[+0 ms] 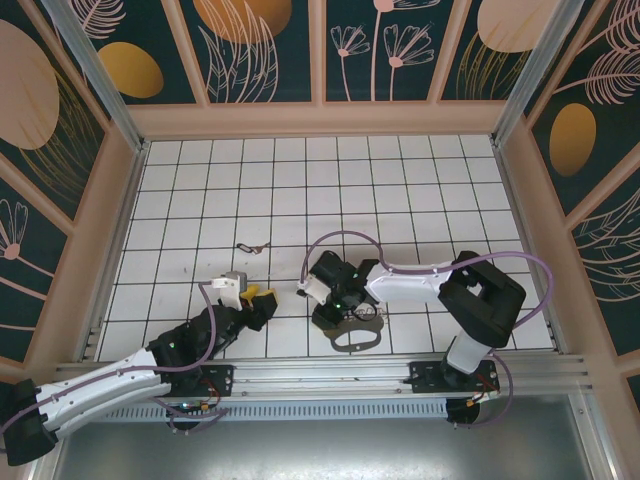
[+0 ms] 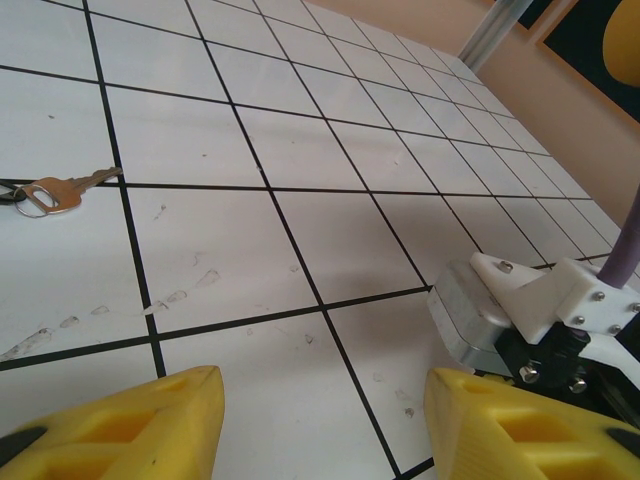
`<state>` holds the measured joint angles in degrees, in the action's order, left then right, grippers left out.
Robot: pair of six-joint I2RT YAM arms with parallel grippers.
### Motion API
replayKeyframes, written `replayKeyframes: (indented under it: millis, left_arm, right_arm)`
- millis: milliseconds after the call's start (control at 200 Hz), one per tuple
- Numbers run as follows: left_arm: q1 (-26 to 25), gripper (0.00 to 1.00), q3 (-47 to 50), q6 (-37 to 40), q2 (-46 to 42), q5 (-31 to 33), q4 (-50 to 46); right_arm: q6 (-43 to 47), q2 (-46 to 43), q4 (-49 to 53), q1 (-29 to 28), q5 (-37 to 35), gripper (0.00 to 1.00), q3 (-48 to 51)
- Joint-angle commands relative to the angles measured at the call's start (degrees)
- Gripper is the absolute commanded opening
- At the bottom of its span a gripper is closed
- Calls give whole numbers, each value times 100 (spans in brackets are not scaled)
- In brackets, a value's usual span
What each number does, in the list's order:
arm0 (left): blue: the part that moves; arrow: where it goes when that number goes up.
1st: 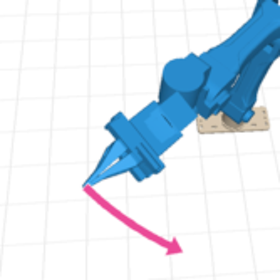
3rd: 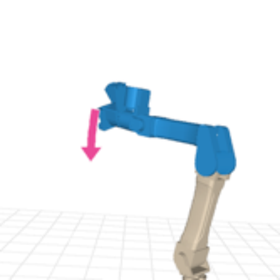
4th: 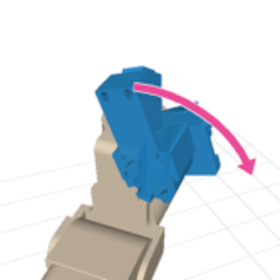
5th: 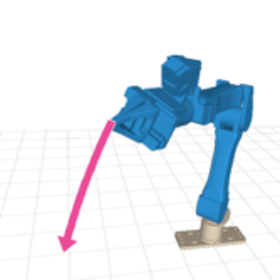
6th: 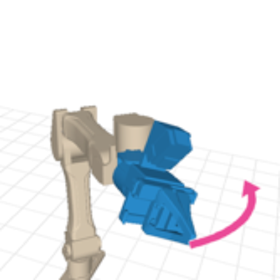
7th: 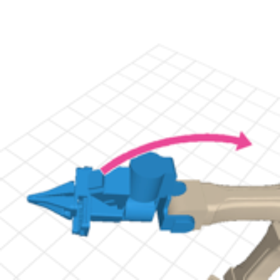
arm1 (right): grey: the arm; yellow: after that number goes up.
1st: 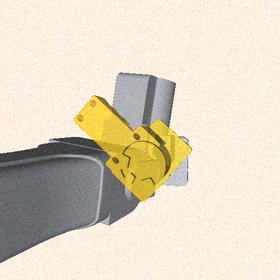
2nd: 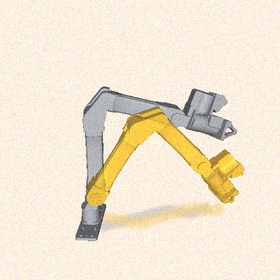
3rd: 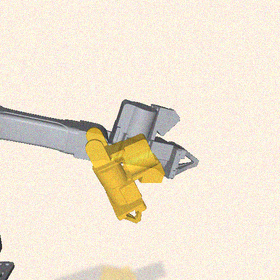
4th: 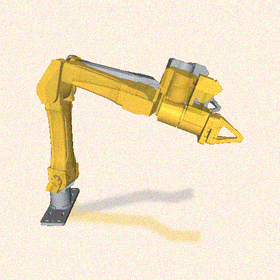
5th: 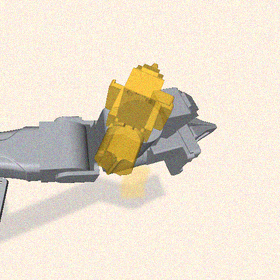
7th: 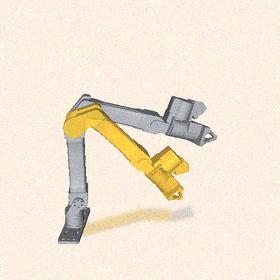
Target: Put the keys on the keyring
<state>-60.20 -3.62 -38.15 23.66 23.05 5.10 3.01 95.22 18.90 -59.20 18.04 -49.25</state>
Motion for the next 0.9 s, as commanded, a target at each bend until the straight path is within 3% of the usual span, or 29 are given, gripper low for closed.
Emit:
replayKeyframes:
  millis: [0,896]
  left_arm:
    - [27,56,40,45,-20,96,-9]
    - [26,56,158,31,-127,48,61]
  right_arm:
    - [-23,-26,349,-73,-54,17,-14]
    - [-403,-371,488,-191,305,20,30]
